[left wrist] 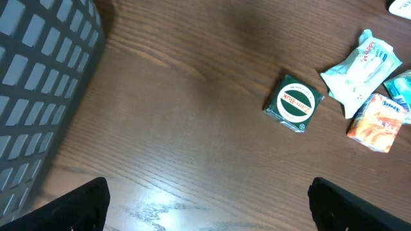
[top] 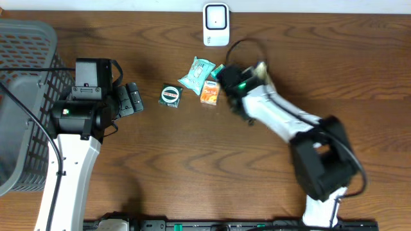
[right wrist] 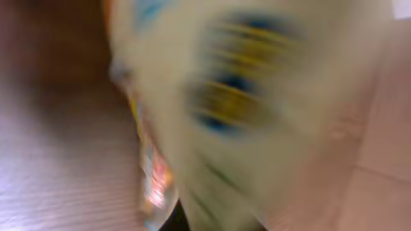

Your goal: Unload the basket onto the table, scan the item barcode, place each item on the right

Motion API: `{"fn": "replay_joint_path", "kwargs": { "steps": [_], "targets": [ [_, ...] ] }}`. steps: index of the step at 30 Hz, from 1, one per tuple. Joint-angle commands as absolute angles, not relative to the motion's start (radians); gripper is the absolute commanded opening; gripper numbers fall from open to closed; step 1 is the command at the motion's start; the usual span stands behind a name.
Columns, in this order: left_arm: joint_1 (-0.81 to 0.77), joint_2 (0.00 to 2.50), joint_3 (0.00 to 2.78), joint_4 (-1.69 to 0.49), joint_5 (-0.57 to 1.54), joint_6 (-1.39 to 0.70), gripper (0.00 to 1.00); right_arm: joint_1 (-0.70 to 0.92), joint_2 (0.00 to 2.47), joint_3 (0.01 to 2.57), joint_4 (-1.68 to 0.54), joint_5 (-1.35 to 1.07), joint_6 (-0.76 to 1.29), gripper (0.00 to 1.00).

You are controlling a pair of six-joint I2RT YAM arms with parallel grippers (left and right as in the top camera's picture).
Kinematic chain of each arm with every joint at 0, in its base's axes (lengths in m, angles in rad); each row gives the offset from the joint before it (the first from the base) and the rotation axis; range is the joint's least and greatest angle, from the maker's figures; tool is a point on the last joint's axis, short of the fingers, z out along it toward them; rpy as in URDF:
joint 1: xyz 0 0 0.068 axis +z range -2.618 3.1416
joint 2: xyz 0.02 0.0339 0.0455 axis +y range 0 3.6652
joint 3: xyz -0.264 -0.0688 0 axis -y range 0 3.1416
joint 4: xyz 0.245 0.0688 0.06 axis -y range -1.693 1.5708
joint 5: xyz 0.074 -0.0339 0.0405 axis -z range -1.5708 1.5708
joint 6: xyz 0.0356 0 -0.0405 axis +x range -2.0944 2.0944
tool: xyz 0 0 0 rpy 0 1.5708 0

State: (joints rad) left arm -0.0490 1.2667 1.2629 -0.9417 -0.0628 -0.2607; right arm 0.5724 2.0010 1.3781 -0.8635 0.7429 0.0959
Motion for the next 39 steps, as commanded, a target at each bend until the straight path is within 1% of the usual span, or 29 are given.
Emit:
{"fn": "replay_joint_path", "kwargs": {
  "steps": [1, 5, 8, 9, 12, 13, 15, 17, 19, 20, 21, 24, 26, 28, 30, 33, 35, 36, 37, 38, 39],
  "targets": [
    [-0.045, 1.262, 1.268, -0.945, -0.076, -0.255, 0.97, 0.701, 1.997, 1.381, -0.868, 0.811, 0.096, 0.35],
    [-0.045, 1.262, 1.268, -0.945, -0.076, -0.255, 0.98, 0.809, 1.984, 1.443, -0.873, 0.653, 0.101, 0.41],
    [-0.045, 1.262, 1.268, -0.945, -0.076, -0.255, 0.98, 0.802, 1.982, 1.562, -0.927, 0.501, 0.119, 0.46],
    [-0.045, 1.262, 1.268, -0.945, -0.076, -0.255, 0.98, 0.78, 1.982, 1.599, -0.952, 0.469, 0.118, 0.48],
    [-0.045, 1.262, 1.268, -0.945, -0.076, -0.255, 0.98, 0.689, 1.982, 1.689, -1.025, 0.397, 0.118, 0.49],
    [-0.045, 1.262, 1.268, -0.945, -0.076, -0.255, 0.98, 0.649, 1.982, 1.713, -1.048, 0.373, 0.118, 0.51],
    [-0.045, 1.262, 1.268, -0.945, -0.076, -0.255, 0.98, 0.572, 1.982, 1.739, -1.077, 0.294, 0.091, 0.63],
    [-0.045, 1.262, 1.268, -0.945, -0.076, -0.255, 0.98, 0.483, 1.982, 1.739, -1.086, 0.14, -0.002, 0.71],
    [-0.045, 1.262, 1.268, -0.945, -0.076, -0.255, 0.98, 0.402, 1.982, 1.721, -1.086, -0.017, -0.078, 0.77],
    [-0.045, 1.262, 1.268, -0.945, -0.076, -0.255, 0.98, 0.324, 1.982, 1.688, -1.084, -0.171, -0.146, 0.8],
    [-0.045, 1.262, 1.268, -0.945, -0.076, -0.255, 0.98, 0.289, 1.982, 1.671, -1.084, -0.236, -0.166, 0.81],
    [-0.045, 1.262, 1.268, -0.945, -0.076, -0.255, 0.98, 0.187, 1.982, 1.592, -1.058, -0.434, -0.19, 0.8],
    [-0.045, 1.262, 1.268, -0.945, -0.076, -0.255, 0.98, 0.138, 1.982, 1.528, -1.02, -0.553, -0.192, 0.77],
    [-0.045, 1.262, 1.268, -0.945, -0.076, -0.255, 0.97, 0.107, 1.982, 1.461, -0.967, -0.641, -0.192, 0.77],
    [-0.045, 1.262, 1.268, -0.945, -0.076, -0.255, 0.98, 0.094, 1.982, 1.402, -0.911, -0.677, -0.192, 0.79],
    [-0.045, 1.262, 1.268, -0.945, -0.076, -0.255, 0.98, 0.099, 1.982, 1.308, -0.809, -0.69, -0.184, 0.84],
    [-0.045, 1.262, 1.268, -0.945, -0.076, -0.255, 0.98, 0.112, 1.982, 1.257, -0.738, -0.69, -0.149, 0.85],
    [-0.045, 1.262, 1.268, -0.945, -0.076, -0.255, 0.98, 0.12, 1.982, 1.236, -0.702, -0.687, -0.13, 0.83],
    [-0.045, 1.262, 1.268, -0.945, -0.076, -0.255, 0.98, 0.127, 1.982, 1.216, -0.666, -0.686, -0.107, 0.78],
    [-0.045, 1.262, 1.268, -0.945, -0.076, -0.255, 0.98, 0.135, 1.982, 1.196, -0.625, -0.687, -0.078, 0.7],
    [-0.045, 1.262, 1.268, -0.945, -0.076, -0.255, 0.98, 0.143, 1.982, 1.18, -0.592, -0.687, -0.055, 0.56]
  ]
}}
